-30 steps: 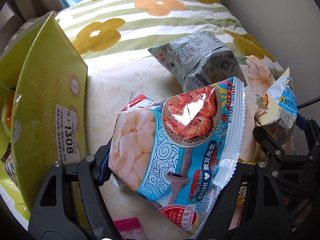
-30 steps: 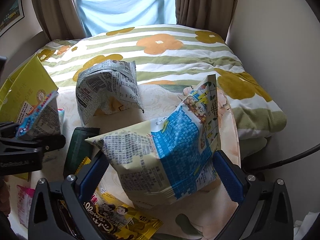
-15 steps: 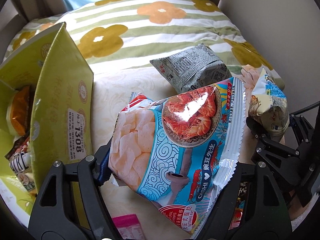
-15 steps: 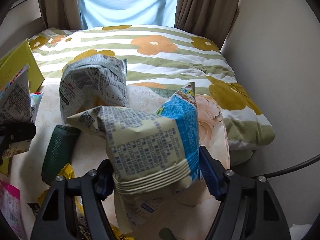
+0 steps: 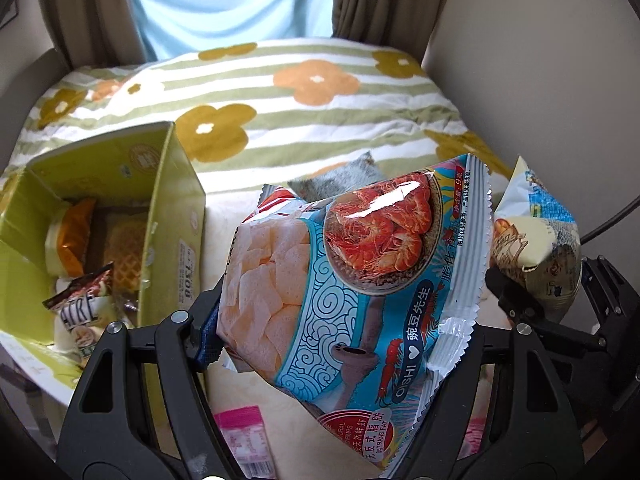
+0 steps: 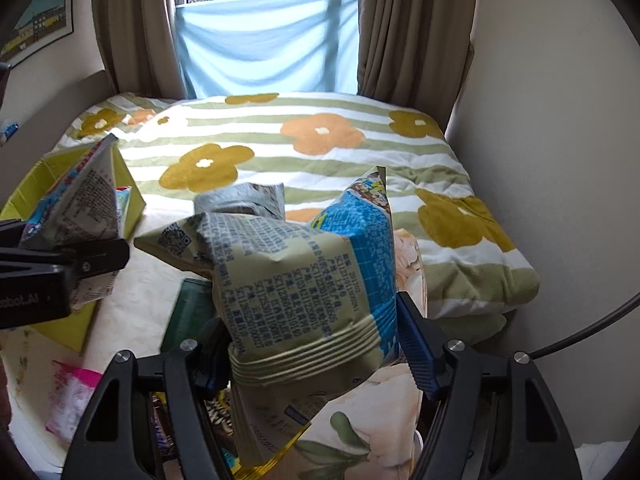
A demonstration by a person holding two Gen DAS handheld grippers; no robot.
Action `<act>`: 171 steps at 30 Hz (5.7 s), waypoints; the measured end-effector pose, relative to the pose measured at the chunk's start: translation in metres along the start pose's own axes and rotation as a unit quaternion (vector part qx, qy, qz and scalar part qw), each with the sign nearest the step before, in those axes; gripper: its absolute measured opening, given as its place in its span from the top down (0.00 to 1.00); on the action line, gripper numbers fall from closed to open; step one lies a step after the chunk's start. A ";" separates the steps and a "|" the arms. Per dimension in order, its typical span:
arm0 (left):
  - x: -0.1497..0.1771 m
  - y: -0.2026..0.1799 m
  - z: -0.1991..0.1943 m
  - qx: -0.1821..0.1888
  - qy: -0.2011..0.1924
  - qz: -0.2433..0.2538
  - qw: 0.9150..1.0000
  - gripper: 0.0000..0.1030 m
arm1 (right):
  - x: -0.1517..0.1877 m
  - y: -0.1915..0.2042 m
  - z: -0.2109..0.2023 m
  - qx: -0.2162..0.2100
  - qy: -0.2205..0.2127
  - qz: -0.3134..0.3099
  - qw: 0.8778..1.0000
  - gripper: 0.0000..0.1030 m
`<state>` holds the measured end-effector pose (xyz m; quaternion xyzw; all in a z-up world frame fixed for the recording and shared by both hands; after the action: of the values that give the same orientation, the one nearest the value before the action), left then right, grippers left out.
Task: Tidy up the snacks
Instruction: 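Carry both bags over the yellow box and lower them inside, then open both grippers to drop the bags into the box, then withdraw both grippers from the box toward the pink snack bags, then grasp the white-and-pink pouch with left gripper while right gripper grasps the pink striped bag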
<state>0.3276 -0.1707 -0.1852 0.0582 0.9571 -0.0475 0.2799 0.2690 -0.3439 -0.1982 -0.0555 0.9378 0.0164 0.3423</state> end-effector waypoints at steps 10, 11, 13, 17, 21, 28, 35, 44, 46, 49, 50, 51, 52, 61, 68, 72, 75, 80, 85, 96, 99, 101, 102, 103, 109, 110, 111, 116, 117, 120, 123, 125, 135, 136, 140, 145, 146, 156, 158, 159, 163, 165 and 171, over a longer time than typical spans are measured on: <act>-0.001 0.022 -0.091 -0.026 -0.076 -0.022 0.997 0.30 | -0.017 0.040 -0.075 -0.057 -0.050 -0.042 0.996 0.35; -0.001 0.025 -0.099 -0.030 -0.080 -0.025 0.996 0.30 | -0.018 0.044 -0.080 -0.062 -0.055 -0.046 0.995 0.35; 0.000 0.037 -0.114 -0.040 -0.089 -0.033 0.995 0.30 | -0.021 0.054 -0.088 -0.072 -0.062 -0.057 0.994 0.35; 0.003 0.063 -0.134 -0.052 -0.098 -0.049 0.993 0.30 | -0.030 0.076 -0.099 -0.091 -0.077 -0.075 0.990 0.35; 0.005 0.101 -0.147 -0.067 -0.106 -0.072 0.990 0.30 | -0.040 0.100 -0.103 -0.103 -0.085 -0.090 0.987 0.35; 0.000 0.179 -0.147 -0.089 -0.100 -0.102 0.986 0.30 | -0.063 0.147 -0.089 -0.116 -0.087 -0.105 0.984 0.35; -0.003 0.256 -0.125 -0.103 -0.070 -0.108 0.986 0.30 | -0.090 0.209 -0.061 -0.132 -0.074 -0.102 0.983 0.35; 0.007 0.326 -0.069 -0.099 -0.008 -0.080 0.992 0.30 | -0.105 0.278 -0.015 -0.129 -0.035 -0.094 0.987 0.35; 0.012 0.330 -0.056 -0.096 0.005 -0.064 0.993 0.30 | -0.104 0.290 -0.006 -0.124 -0.023 -0.091 0.988 0.35; 0.019 0.331 -0.042 -0.087 0.019 -0.043 0.995 0.29 | -0.102 0.300 0.006 -0.121 -0.006 -0.083 0.989 0.35; 0.021 0.330 -0.039 -0.084 0.020 -0.037 0.996 0.29 | -0.101 0.301 0.009 -0.123 -0.001 -0.079 0.989 0.35; 0.023 0.329 -0.036 -0.085 0.021 -0.029 0.996 0.27 | -0.100 0.303 0.012 -0.124 0.004 -0.076 0.989 0.35; 0.025 0.328 -0.034 -0.088 0.020 -0.022 0.996 0.23 | -0.098 0.305 0.015 -0.123 0.008 -0.076 0.989 0.35; 0.044 0.330 -0.031 -0.089 0.031 -0.008 0.996 0.00 | -0.100 0.309 0.038 -0.127 0.033 -0.070 0.989 0.35; 0.054 0.332 -0.048 -0.103 0.025 -0.015 0.994 0.00 | -0.105 0.322 0.054 -0.150 0.050 -0.087 0.984 0.34; 0.053 0.336 -0.053 -0.103 0.024 -0.027 0.994 0.00 | -0.108 0.335 0.065 -0.162 0.064 -0.098 0.980 0.30; 0.053 0.337 -0.057 -0.099 0.021 -0.036 0.994 0.00 | -0.108 0.340 0.066 -0.165 0.054 -0.108 0.979 0.06; 0.055 0.337 -0.061 -0.088 0.018 -0.047 0.995 0.00 | -0.101 0.336 0.056 -0.177 0.040 -0.110 0.977 0.01; 0.057 0.332 -0.067 -0.091 0.014 -0.046 0.995 0.00 | -0.096 0.328 0.048 -0.169 0.043 -0.108 0.979 0.01; 0.059 0.319 -0.095 -0.084 -0.008 -0.036 0.996 0.00 | -0.092 0.313 0.009 -0.150 0.028 -0.085 0.985 0.01; 0.059 0.312 -0.104 -0.087 -0.017 -0.022 0.996 0.00 | -0.089 0.305 -0.005 -0.146 0.017 -0.064 0.987 0.01; 0.058 0.307 -0.109 -0.086 -0.024 -0.016 0.996 0.00 | -0.088 0.298 -0.015 -0.145 0.010 -0.054 0.988 0.01; 0.057 0.305 -0.112 -0.083 -0.028 -0.012 0.996 0.00 | -0.087 0.295 -0.021 -0.143 0.007 -0.050 0.989 0.01; 0.056 0.301 -0.116 -0.078 -0.032 -0.009 0.996 0.00 | -0.086 0.291 -0.026 -0.140 0.004 -0.046 0.989 0.01; 0.053 0.277 -0.129 -0.058 -0.048 0.005 0.997 0.00 | -0.077 0.257 -0.056 -0.119 -0.008 -0.026 0.993 0.01; 0.054 0.273 -0.131 -0.056 -0.050 0.005 0.997 0.00 | -0.075 0.251 -0.060 -0.116 -0.009 -0.024 0.993 0.01; 0.055 0.267 -0.133 -0.054 -0.052 0.005 0.997 0.00 | -0.073 0.242 -0.065 -0.112 -0.012 -0.020 0.993 0.01; 0.064 0.241 -0.139 -0.050 -0.052 -0.003 0.997 0.00 | -0.060 0.208 -0.083 -0.084 -0.022 -0.013 0.996 0.01; 0.068 0.233 -0.140 -0.050 -0.050 -0.007 0.997 0.00 | -0.055 0.199 -0.086 -0.078 -0.019 -0.011 0.997 0.01; 0.078 0.211 -0.141 -0.049 -0.041 -0.020 0.998 0.00 | -0.041 0.176 -0.092 -0.080 -0.012 -0.001 0.997 0.01; 0.089 0.186 -0.142 -0.045 -0.037 -0.028 0.998 0.00 | -0.024 0.152 -0.099 -0.083 -0.005 0.007 0.996 0.01; 0.097 0.170 -0.143 -0.046 -0.037 -0.033 0.998 0.00 | -0.013 0.135 -0.105 -0.084 -0.006 0.007 0.996 0.01; 0.140 0.109 -0.132 -0.041 -0.005 -0.056 0.998 0.00 | 0.047 0.061 -0.124 -0.090 0.010 0.020 0.996 0.01; 0.145 0.104 -0.127 -0.042 0.001 -0.059 0.997 0.00 | 0.055 0.055 -0.121 -0.090 0.015 0.025 0.995 0.01; 0.162 0.091 -0.099 -0.044 0.032 -0.068 0.996 0.00 | 0.085 0.035 -0.105 -0.093 0.039 0.051 0.994 0.01; 0.184 0.078 -0.057 -0.031 0.079 -0.077 0.993 0.00 | 0.118 0.015 -0.080 -0.090 0.075 0.095 0.989 0.01; 0.188 0.076 -0.049 -0.032 0.087 -0.076 0.993 0.00 | 0.122 0.014 -0.075 -0.088 0.079 0.102 0.988 0.01; 0.208 0.074 0.011 -0.060 0.120 -0.074 0.988 0.00 | 0.161 -0.001 -0.047 -0.098 0.100 0.221 0.965 0.01; 0.209 0.075 0.017 -0.061 0.125 -0.075 0.987 0.00 | 0.166 0.001 -0.044 -0.102 0.106 0.234 0.961 0.01; 0.209 0.075 0.019 -0.058 0.127 -0.076 0.987 0.00 | 0.168 0.001 -0.042 -0.107 0.108 0.244 0.958 0.01; 0.212 0.074 0.027 -0.057 0.136 -0.070 0.987 0.00 | 0.174 0.002 -0.036 -0.113 0.118 0.280 0.946 0.01; 0.215 0.072 0.031 -0.062 0.142 -0.058 0.986 0.04 | 0.177 0.002 -0.034 -0.115 0.121 0.293 0.942 0.01; 0.214 0.071 0.026 -0.057 0.127 -0.045 0.989 0.22 | 0.179 0.001 -0.031 -0.113 0.121 0.340 0.926 0.01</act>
<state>0.1722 -0.0853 -0.3274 0.0050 0.9877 0.0020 0.1564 0.1126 -0.3612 -0.2899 0.2271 0.9266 0.2308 0.1914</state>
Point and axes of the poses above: each gripper's, at about its wrist camera, not at the fingertips, and z roughly the way its jaws point, y to its left, x to its underside, the point moved 3 cm from there along z, roughly the way its jaws point, and after that the axes turned 1 degree about -x, right-handed, at the moved point
